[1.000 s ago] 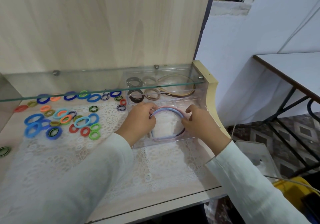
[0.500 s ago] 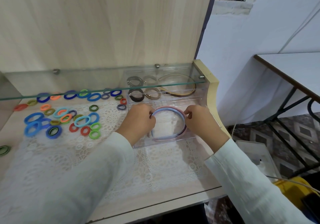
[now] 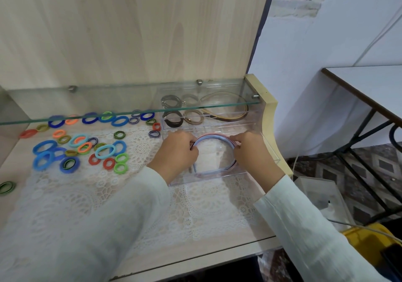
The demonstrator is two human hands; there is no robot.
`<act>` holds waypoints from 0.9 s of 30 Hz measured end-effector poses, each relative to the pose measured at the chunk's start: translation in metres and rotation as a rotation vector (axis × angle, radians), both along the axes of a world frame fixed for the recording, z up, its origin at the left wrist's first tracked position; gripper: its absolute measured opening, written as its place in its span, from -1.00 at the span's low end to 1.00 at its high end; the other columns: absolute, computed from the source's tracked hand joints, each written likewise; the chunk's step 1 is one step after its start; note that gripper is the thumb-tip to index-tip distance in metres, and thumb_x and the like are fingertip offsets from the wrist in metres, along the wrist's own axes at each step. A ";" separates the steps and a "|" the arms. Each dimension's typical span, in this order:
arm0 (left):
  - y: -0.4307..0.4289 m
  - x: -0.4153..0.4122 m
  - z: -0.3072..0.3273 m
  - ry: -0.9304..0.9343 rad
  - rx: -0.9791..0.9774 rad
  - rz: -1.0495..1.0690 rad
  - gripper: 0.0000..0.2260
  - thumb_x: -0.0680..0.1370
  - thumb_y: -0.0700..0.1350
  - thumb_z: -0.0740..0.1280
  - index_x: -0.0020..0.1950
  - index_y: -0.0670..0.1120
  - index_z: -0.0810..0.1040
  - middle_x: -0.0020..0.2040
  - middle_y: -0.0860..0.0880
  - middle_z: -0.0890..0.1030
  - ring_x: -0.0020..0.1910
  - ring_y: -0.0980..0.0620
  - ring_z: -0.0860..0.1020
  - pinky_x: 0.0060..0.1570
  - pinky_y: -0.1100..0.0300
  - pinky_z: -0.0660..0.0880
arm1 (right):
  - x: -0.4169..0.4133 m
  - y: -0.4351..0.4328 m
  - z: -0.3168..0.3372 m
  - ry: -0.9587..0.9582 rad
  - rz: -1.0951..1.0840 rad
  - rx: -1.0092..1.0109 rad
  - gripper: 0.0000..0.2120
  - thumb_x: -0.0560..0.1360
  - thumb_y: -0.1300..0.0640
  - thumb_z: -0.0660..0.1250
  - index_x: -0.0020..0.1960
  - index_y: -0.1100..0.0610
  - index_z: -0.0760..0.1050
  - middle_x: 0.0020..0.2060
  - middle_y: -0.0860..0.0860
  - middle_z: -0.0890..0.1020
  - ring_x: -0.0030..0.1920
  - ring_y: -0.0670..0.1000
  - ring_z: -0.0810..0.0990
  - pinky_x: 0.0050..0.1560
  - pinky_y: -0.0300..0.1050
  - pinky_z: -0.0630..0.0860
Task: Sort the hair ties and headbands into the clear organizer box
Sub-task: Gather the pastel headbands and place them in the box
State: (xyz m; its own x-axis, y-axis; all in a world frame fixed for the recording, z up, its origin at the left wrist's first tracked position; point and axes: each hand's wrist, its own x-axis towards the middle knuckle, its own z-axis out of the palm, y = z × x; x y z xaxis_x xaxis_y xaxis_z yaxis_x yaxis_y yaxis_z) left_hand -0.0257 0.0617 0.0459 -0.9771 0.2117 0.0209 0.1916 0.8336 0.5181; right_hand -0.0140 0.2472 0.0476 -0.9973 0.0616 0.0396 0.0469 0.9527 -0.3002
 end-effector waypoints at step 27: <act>-0.016 -0.001 0.019 -0.367 -0.051 -0.274 -0.50 0.52 -0.01 0.44 0.44 0.18 0.42 0.36 0.00 0.39 0.28 0.01 0.47 0.22 0.17 0.41 | -0.007 0.032 0.022 -0.324 0.369 -0.153 -0.69 0.46 0.35 0.32 -0.06 -0.05 0.65 -0.25 -0.13 0.54 -0.26 -0.16 0.54 -0.12 -0.23 0.42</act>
